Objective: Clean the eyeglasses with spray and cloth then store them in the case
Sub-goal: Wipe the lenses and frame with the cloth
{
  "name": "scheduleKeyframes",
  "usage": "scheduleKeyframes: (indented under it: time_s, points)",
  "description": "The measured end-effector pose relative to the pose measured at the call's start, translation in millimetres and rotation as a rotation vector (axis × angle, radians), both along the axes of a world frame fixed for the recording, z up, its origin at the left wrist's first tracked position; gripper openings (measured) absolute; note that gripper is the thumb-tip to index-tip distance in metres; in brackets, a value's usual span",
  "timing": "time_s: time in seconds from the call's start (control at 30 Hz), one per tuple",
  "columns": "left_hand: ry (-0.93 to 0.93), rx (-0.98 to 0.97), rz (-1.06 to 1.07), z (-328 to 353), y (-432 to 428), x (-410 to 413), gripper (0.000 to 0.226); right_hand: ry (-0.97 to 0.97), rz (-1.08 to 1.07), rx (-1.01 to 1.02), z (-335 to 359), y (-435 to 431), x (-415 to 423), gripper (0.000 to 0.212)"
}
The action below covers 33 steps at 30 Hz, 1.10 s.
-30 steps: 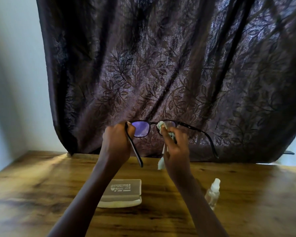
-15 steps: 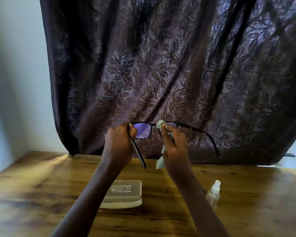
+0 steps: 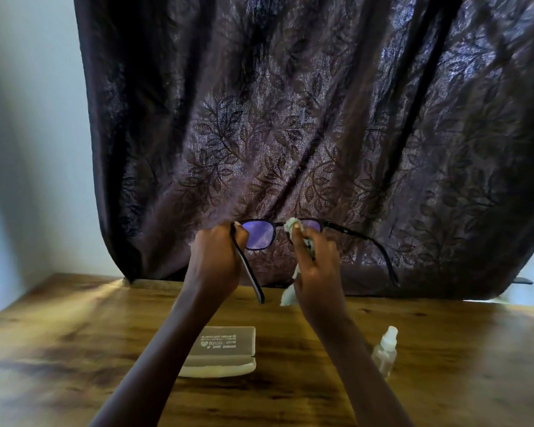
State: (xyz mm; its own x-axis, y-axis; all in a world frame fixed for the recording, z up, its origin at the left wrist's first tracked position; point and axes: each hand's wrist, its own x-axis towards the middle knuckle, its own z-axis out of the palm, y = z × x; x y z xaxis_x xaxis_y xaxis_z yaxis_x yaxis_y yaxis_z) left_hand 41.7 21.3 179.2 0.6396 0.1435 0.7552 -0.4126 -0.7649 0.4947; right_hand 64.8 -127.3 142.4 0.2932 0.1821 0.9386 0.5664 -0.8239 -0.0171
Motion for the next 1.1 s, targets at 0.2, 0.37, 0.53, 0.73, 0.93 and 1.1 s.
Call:
scheduleKeyframes:
  time_s: [0.2,0.37,0.53,0.73,0.93,1.1]
  points:
    - [0.015,0.093,0.041,5.3,3.9,3.3,0.029,0.045,-0.163,0.093,-0.8,-15.2,-0.8,0.057]
    - [-0.021,0.12,-0.008,7.3,-4.9,3.4,0.024,0.025,-0.072,0.101,9.9,-0.5,2.4,0.052]
    - [0.007,0.253,0.009,9.7,4.2,3.2,0.017,0.057,-0.084,-0.017,-9.1,-9.9,-1.5,0.062]
    - [-0.027,0.07,0.002,1.4,-3.1,5.7,0.029,0.043,-0.181,0.093,3.4,-12.8,0.3,0.059]
    - [0.007,-0.028,0.001,0.1,-5.9,8.5,0.034,0.033,-0.033,0.031,1.6,-1.1,-1.1,0.063]
    - [0.039,-0.05,0.03,-1.7,3.3,7.5,0.035,0.072,-0.146,-0.025,-13.6,-16.9,-1.2,0.066]
